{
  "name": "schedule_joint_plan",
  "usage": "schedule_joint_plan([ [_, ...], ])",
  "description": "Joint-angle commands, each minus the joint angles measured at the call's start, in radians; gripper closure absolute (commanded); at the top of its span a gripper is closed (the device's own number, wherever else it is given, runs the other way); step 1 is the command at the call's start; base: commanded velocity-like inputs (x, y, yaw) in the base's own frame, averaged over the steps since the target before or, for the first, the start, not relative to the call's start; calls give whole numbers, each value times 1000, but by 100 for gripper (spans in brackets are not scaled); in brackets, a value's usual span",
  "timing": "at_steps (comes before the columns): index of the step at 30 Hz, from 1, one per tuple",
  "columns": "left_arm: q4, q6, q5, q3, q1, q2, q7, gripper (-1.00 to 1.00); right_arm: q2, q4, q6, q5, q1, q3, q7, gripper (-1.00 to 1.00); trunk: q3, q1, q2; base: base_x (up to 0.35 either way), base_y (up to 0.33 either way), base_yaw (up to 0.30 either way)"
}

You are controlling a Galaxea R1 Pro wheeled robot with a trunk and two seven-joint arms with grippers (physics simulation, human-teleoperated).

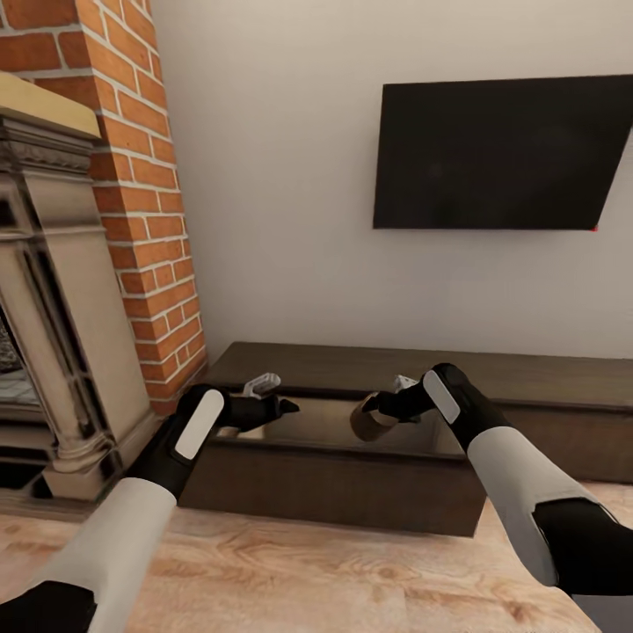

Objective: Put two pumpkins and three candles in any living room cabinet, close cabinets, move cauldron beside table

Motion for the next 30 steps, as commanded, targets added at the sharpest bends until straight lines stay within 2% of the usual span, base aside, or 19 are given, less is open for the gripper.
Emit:
schedule_joint_plan([
  [1,1,3,9,-1,-1,0,8,-100,-1,-1,2,3,-1,4,8,100,-1,0,0,93,7,-287],
  [7,7,3,9,-15,-1,-3,8,-100,0,4,2,4,-1,5,6,100,-1,0,0,155,8,-264],
  [10,7,2,9,-42,-1,-5,9,-100,1,6,2,6,-1,7,5,100,-1,0,0,300,7,-76],
  [14,8,1,8,-54,-1,-6,13,-100,5,11,2,10,-1,14,6,100,-1,0,0,279,2,-17],
  [22,9,1,2,-56,-1,-5,16,-100,7,43,2,15,-1,17,3,100,-1,0,0,83,0,-1],
  [30,12,1,-16,-58,-1,-6,15,-100,7,82,2,15,-1,42,2,100,-1,0,0,295,0,0],
])
